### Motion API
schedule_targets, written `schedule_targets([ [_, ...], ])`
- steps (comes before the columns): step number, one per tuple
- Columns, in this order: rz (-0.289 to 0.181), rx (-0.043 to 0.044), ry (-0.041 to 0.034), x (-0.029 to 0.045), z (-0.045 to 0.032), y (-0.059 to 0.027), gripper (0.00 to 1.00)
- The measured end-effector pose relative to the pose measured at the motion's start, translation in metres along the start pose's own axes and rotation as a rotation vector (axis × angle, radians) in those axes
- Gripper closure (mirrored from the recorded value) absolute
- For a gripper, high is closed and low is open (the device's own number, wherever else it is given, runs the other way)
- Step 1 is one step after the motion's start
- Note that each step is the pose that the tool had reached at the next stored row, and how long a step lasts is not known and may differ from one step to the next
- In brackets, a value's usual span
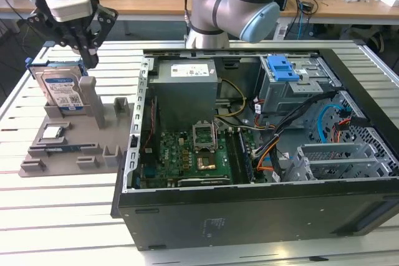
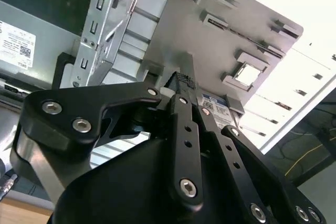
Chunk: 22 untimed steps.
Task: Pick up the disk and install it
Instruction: 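Reach for the disk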
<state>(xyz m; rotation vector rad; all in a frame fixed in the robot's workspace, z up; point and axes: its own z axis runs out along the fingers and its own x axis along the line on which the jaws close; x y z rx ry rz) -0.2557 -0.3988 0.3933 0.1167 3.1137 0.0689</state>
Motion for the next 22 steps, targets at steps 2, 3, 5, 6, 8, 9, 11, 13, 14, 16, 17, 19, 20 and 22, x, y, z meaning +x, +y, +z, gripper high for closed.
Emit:
schedule_targets([
  [2, 0.0, 0.0, 0.0, 0.0071, -0.0002, -0.0005, 0.9],
  [3, 0.0, 0.0, 0.0, 0.0096, -0.0002, -0.0007, 0.9],
  [5, 0.0, 0.0, 0.0001, 0.0178, -0.0005, -0.001, 0.9],
  [6, 0.0, 0.0001, 0.0, 0.0209, -0.0006, -0.0011, 0.9],
  [8, 0.0, 0.0, 0.0, 0.0291, -0.0007, -0.001, 0.9],
  [9, 0.0, 0.0, -0.0001, 0.0344, -0.0008, -0.001, 0.9],
  [11, 0.0, 0.0001, 0.0, 0.0454, -0.0011, -0.0001, 0.9],
  [13, 0.0, 0.0001, 0.0, 0.0527, -0.0012, 0.0007, 0.9],
  [14, 0.0, 0.0, 0.0, 0.057, -0.0013, 0.0012, 0.9],
  [16, 0.0, 0.0, 0.0, 0.0664, -0.0015, 0.0021, 0.9],
  [17, 0.0, 0.0, 0.0, 0.0702, -0.0015, 0.0024, 0.9],
  [19, 0.0, 0.0, 0.0, 0.0768, -0.0017, 0.0029, 0.9],
  [20, 0.0, 0.0, 0.0, 0.0802, -0.0017, 0.0031, 0.9],
  [22, 0.0, 0.0, 0.0, 0.0871, -0.0019, 0.0037, 0.9],
])
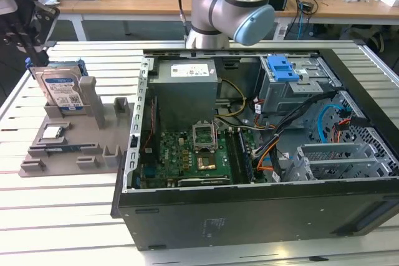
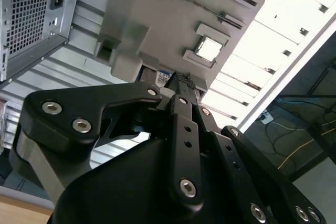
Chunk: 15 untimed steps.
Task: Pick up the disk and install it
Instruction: 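Reach for the disk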
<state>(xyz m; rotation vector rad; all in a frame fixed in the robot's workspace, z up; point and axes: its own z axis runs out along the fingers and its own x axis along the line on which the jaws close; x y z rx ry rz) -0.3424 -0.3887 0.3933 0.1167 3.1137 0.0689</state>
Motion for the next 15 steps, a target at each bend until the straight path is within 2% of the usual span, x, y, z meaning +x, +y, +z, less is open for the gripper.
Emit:
schedule_targets([
  [5, 0.0, 0.0, 0.0, 0.0163, -0.0002, 0.0029, 0.9],
  [11, 0.0, 0.0, 0.0, 0.0361, 0.0, 0.012, 0.9],
  [15, 0.0, 0.0001, 0.0, 0.0424, 0.0007, 0.0183, 0.9],
])
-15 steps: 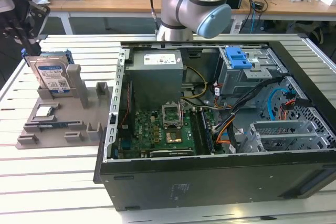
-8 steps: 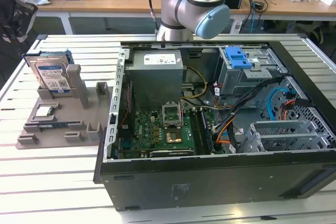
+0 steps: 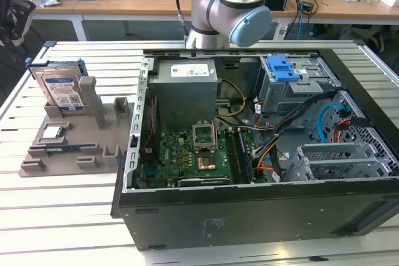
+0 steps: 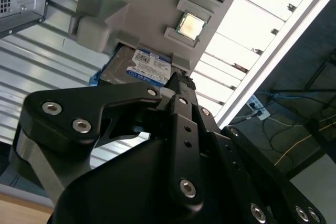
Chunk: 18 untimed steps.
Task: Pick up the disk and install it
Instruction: 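Reach for the disk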
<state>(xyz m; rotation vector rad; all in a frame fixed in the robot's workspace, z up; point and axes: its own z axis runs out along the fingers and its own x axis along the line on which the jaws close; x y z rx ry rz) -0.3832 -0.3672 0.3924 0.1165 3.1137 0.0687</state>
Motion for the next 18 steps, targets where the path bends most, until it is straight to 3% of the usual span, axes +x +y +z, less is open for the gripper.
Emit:
schedule_targets([
  [5, 0.0, 0.0001, 0.0, 0.0014, 0.0015, 0.0114, 0.9],
  [18, 0.0, 0.0002, 0.0, 0.0015, 0.0017, 0.0132, 0.9],
])
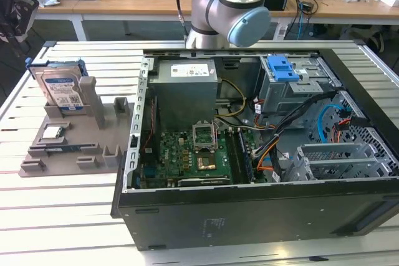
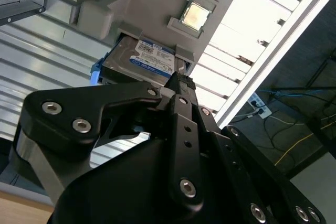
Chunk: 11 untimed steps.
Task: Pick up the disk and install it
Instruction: 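Reach for the disk, then pick up the disk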
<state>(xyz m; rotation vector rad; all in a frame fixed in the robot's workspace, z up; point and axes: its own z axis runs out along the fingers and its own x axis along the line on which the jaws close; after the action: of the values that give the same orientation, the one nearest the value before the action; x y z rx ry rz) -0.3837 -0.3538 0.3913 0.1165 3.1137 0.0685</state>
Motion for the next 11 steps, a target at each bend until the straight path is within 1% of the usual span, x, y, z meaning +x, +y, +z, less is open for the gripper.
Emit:
schedule_targets([
  [6, 0.0, 0.0, 0.0, 0.0, 0.0, 0.0001, 0.9],
  [7, -0.006, -0.0002, 0.0003, 0.0, 0.0, 0.0001, 0.9],
  [9, -0.034, -0.0008, 0.0016, 0.0001, 0.0, 0.0001, 0.9],
  [10, -0.062, -0.0015, 0.0028, 0.0, 0.0, 0.0001, 0.9],
  [11, -0.077, -0.0018, 0.0035, 0.0, 0.0, 0.0001, 0.9],
])
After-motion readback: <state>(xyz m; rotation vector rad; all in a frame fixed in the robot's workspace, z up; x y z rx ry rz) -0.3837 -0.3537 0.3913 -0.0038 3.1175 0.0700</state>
